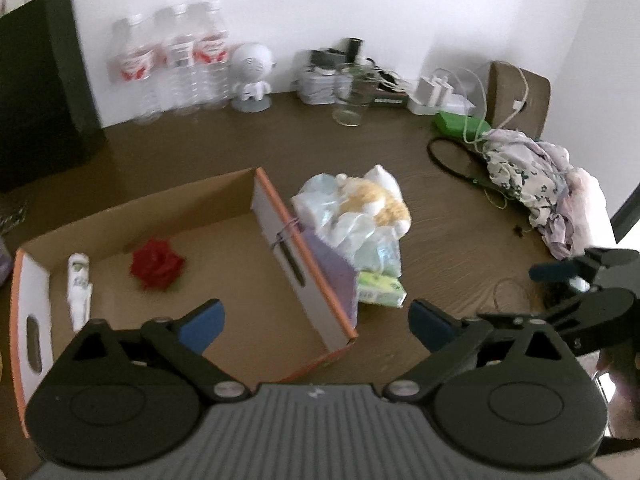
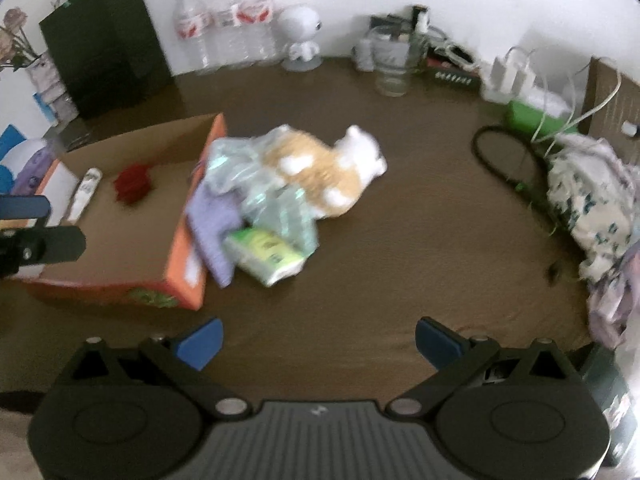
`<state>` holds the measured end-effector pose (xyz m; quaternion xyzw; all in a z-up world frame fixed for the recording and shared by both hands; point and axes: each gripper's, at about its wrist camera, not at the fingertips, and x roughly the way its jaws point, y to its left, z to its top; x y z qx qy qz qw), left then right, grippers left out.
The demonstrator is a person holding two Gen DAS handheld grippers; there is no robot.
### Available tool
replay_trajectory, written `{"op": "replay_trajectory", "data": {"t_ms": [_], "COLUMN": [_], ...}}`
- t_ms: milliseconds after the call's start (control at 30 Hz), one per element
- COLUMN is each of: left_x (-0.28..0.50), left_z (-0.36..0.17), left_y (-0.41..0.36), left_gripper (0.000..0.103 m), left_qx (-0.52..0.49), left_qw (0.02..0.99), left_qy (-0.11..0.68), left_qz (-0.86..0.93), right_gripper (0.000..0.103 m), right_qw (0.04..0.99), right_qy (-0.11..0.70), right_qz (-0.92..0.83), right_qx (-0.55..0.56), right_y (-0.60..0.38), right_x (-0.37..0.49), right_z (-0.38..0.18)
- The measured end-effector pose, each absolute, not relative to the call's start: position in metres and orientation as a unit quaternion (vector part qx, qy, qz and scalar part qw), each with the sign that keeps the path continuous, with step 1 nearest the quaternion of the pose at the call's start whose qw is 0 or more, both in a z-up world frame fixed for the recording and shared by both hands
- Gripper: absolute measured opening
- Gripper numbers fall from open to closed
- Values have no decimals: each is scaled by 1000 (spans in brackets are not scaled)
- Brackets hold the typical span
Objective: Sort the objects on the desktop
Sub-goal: 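Move both tools toward the pile of plush toy and plastic bag, then grasp the clear plastic bag with the right tool while the left tool grasps the lavender pouch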
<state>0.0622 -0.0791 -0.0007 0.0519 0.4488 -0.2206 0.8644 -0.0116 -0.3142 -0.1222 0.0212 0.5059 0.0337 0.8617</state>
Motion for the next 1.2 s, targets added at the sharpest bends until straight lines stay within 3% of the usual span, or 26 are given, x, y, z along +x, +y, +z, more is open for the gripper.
{"op": "replay_trajectory", "data": {"t_ms": [200,267,600,833,1000,1133,1200], "left_x": [76,81,102,112,116,119,120], "left_z": [-9,-14,-38,-50,-57,-62,-64], "left_y": [-103,-109,-125,-128,-128,-128,-128], "left_gripper": [76,66,51,35,28,28,28], "left_qx": [53,46,5,-27,-45,-51,-55], "left_qw": [857,858,849,839,835,832,831], "left_qy": [456,458,488,510,521,528,531], "left_qz": [-233,-228,-202,-186,-173,-161,-157], "right_gripper": [102,95,82,74,74,57,54], "right_qw": [883,886,894,891,886,879,873], "right_qy": [466,460,437,434,431,430,431], "right_qz": [44,50,91,121,162,203,223], "right_qx": [12,15,-24,-60,-54,-43,-44], "right_y": [-331,-335,-343,-339,-336,-332,-329], "right_x": [11,22,69,93,98,97,96], "right_z": [-123,-126,-146,-157,-159,-161,-163]}}
